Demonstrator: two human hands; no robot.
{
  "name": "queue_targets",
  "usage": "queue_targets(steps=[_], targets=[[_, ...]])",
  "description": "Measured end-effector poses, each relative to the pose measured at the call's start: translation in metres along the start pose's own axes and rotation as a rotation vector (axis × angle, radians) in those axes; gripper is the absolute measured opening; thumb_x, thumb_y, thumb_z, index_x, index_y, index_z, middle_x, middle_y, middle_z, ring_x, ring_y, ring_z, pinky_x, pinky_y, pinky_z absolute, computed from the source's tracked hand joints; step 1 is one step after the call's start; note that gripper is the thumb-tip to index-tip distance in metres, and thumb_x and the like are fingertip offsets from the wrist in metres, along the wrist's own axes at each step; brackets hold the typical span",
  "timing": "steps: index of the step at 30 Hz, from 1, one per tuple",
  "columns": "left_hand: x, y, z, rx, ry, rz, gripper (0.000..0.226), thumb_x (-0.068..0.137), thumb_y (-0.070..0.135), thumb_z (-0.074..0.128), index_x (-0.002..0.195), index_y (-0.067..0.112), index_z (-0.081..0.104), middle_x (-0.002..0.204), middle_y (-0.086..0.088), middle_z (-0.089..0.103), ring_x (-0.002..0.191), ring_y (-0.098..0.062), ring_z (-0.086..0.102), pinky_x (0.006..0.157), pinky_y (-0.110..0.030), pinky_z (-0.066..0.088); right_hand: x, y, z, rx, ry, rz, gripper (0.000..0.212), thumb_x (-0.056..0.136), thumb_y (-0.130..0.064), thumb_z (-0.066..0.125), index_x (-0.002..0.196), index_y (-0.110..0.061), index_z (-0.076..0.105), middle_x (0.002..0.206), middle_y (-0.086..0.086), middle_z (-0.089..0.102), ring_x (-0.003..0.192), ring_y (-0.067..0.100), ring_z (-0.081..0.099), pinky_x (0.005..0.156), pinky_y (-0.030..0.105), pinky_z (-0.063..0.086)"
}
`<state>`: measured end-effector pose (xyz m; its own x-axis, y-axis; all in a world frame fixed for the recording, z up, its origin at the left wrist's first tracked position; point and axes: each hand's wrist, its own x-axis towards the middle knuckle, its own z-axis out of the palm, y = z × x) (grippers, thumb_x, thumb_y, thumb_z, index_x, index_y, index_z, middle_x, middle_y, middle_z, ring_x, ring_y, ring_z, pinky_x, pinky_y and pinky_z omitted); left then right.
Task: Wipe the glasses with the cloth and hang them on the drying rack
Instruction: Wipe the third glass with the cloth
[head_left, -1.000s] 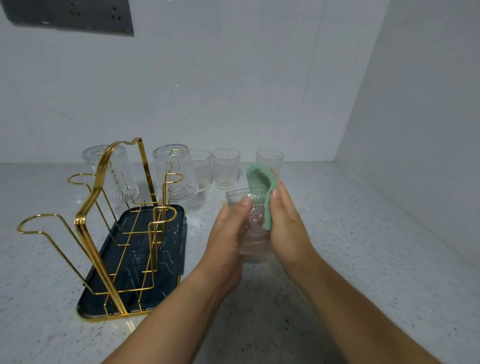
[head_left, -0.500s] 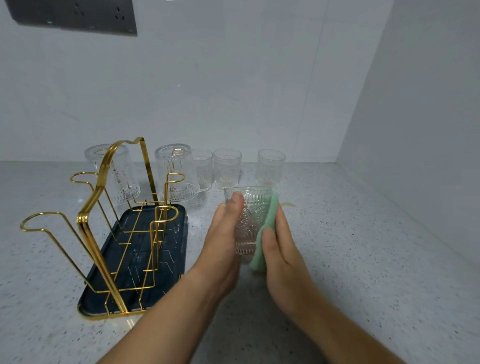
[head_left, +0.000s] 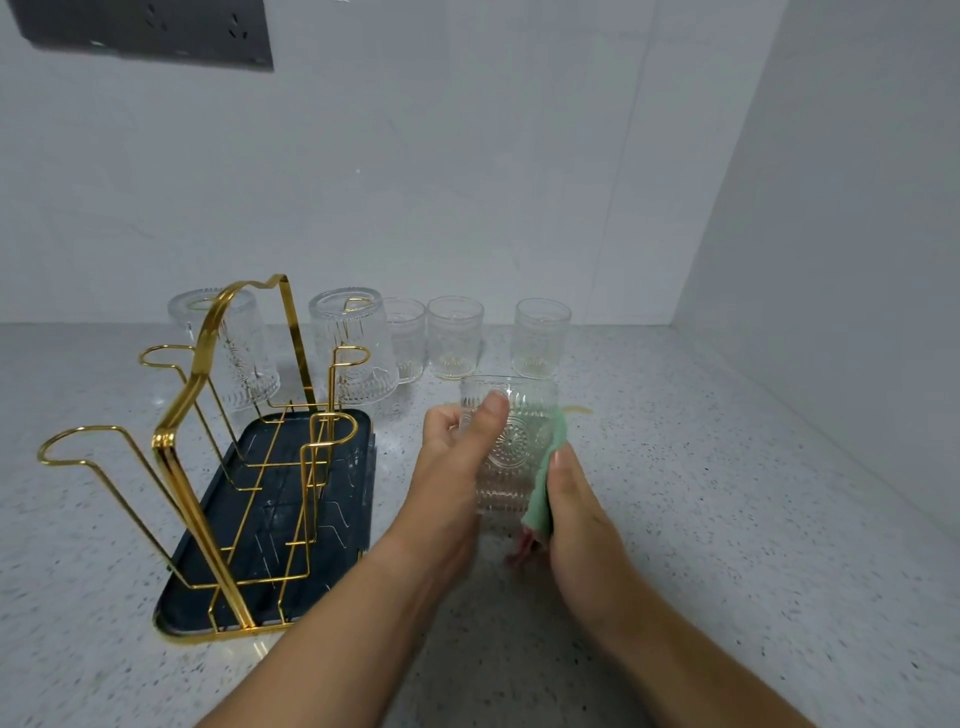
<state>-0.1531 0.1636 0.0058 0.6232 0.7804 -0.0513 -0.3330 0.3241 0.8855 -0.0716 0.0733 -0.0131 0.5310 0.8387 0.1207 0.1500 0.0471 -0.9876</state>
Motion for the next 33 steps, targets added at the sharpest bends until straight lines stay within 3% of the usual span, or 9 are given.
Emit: queue_targets(steps=[4, 6, 8, 10, 14, 17, 22, 27, 33], targets=[[0.002, 0.003, 0.001, -0.006, -0.087, -0.031, 0.069, 0.091, 0.065, 0.059, 0.128, 0.008, 0.071, 0.126, -0.02, 0.075, 0.115, -0.038, 0.072, 0.102, -0.056, 0.055, 0.009, -0.013, -0.005, -0.026, 0.014, -0.095, 0.05, 0.108, -0.053, 0.024, 0.153, -0.036, 0.038, 0.136, -0.001, 0.065, 0.108, 0.004, 0.065, 0.092, 0.025, 0.055], [0.004, 0.001, 0.001, -0.093, -0.112, -0.092, 0.061, 0.101, 0.057, 0.043, 0.126, 0.013, 0.076, 0.13, -0.016, 0.074, 0.121, -0.034, 0.07, 0.107, -0.051, 0.052, 0.021, -0.024, -0.009, 0.0, 0.048, -0.107, 0.047, 0.11, -0.05, 0.025, 0.152, -0.037, 0.041, 0.128, -0.007, 0.07, 0.11, 0.006, 0.07, 0.092, 0.028, 0.06], [0.003, 0.0, 0.002, -0.147, -0.143, -0.105, 0.061, 0.106, 0.055, 0.037, 0.133, 0.013, 0.071, 0.135, -0.016, 0.072, 0.128, -0.034, 0.067, 0.112, -0.051, 0.048, 0.03, -0.031, -0.009, 0.018, 0.051, -0.091, 0.042, 0.111, -0.043, 0.026, 0.147, -0.036, 0.047, 0.112, -0.012, 0.074, 0.096, -0.005, 0.072, 0.076, 0.014, 0.058], [0.003, -0.002, 0.003, -0.127, -0.147, -0.078, 0.065, 0.098, 0.063, 0.053, 0.138, 0.014, 0.066, 0.135, -0.017, 0.072, 0.126, -0.035, 0.069, 0.108, -0.053, 0.053, 0.032, -0.032, -0.006, 0.013, 0.031, -0.086, 0.045, 0.11, -0.043, 0.026, 0.151, -0.036, 0.043, 0.126, -0.009, 0.07, 0.102, -0.006, 0.07, 0.079, 0.012, 0.057], [0.006, -0.005, -0.004, -0.066, -0.068, -0.04, 0.093, 0.07, 0.061, 0.083, 0.145, 0.014, 0.054, 0.129, -0.02, 0.073, 0.113, -0.039, 0.074, 0.085, -0.05, 0.063, 0.017, -0.017, 0.005, -0.041, -0.044, -0.158, 0.054, 0.107, -0.052, 0.024, 0.161, -0.043, 0.018, 0.159, -0.009, 0.044, 0.141, 0.005, 0.049, 0.117, 0.034, 0.043], [0.009, -0.004, -0.008, -0.098, -0.065, -0.077, 0.106, 0.065, 0.07, 0.087, 0.147, 0.012, 0.053, 0.135, -0.022, 0.069, 0.121, -0.041, 0.07, 0.103, -0.058, 0.056, -0.001, -0.003, 0.008, -0.121, -0.088, -0.161, 0.063, 0.103, -0.052, 0.027, 0.162, -0.043, 0.005, 0.167, -0.018, 0.028, 0.151, -0.002, 0.028, 0.127, 0.038, 0.026], [0.009, -0.004, -0.006, -0.06, -0.133, -0.12, 0.081, 0.08, 0.071, 0.066, 0.136, 0.013, 0.069, 0.132, -0.017, 0.072, 0.121, -0.035, 0.07, 0.106, -0.051, 0.053, 0.004, -0.013, 0.001, -0.16, -0.031, -0.169, 0.065, 0.102, -0.06, 0.029, 0.162, -0.046, 0.005, 0.166, -0.018, 0.029, 0.148, 0.0, 0.036, 0.122, 0.036, 0.037], [0.007, -0.006, 0.002, -0.064, -0.151, -0.125, 0.061, 0.088, 0.067, 0.06, 0.122, 0.021, 0.079, 0.133, -0.022, 0.071, 0.12, -0.042, 0.062, 0.108, -0.065, 0.041, 0.032, -0.028, -0.005, -0.001, 0.062, -0.113, 0.046, 0.11, -0.043, 0.027, 0.154, -0.039, 0.038, 0.136, -0.014, 0.063, 0.108, -0.01, 0.066, 0.089, 0.012, 0.056], [0.012, -0.007, -0.007, -0.078, -0.132, -0.094, 0.12, 0.047, 0.071, 0.095, 0.147, 0.019, 0.054, 0.134, -0.016, 0.072, 0.121, -0.039, 0.071, 0.09, -0.051, 0.063, 0.012, -0.009, 0.005, -0.006, -0.061, -0.115, 0.059, 0.103, -0.058, 0.025, 0.159, -0.042, 0.023, 0.153, -0.009, 0.051, 0.137, 0.005, 0.053, 0.118, 0.041, 0.043]])
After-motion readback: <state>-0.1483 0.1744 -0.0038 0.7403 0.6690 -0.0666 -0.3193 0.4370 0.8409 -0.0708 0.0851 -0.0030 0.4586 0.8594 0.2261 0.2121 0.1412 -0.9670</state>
